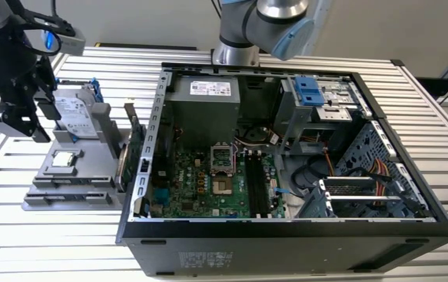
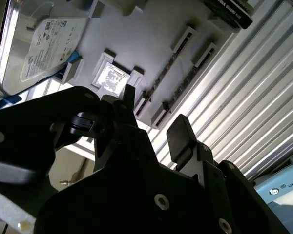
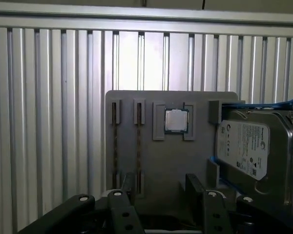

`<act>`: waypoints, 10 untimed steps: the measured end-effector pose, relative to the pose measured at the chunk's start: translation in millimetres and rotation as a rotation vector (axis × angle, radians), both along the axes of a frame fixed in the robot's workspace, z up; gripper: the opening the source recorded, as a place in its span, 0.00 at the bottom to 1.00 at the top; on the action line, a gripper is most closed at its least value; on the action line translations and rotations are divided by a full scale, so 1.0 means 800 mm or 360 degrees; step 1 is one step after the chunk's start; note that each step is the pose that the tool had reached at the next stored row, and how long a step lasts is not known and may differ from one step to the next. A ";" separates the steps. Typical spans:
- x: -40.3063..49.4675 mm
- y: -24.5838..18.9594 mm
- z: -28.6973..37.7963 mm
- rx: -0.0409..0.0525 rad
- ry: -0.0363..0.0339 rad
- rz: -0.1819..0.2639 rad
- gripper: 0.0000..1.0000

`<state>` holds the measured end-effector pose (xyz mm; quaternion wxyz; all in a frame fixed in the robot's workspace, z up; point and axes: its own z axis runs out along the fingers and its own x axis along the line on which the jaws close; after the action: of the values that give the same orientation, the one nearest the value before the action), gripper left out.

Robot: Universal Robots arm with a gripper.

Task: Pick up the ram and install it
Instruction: 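Pick up the ram and move it above insertion slot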

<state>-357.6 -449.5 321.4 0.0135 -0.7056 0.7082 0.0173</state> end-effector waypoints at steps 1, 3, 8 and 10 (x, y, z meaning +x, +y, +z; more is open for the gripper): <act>0.000 -0.0007 -0.0005 0.0000 0.0000 -0.0007 1.00; 0.000 -0.0036 -0.0016 0.0000 0.0001 -0.0018 1.00; 0.000 -0.0104 -0.0056 0.0000 0.0002 -0.0021 1.00; 0.000 -0.0121 -0.0073 0.0000 0.0002 -0.0022 1.00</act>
<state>-357.6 -459.2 315.5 0.0131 -0.7008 0.7130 0.0177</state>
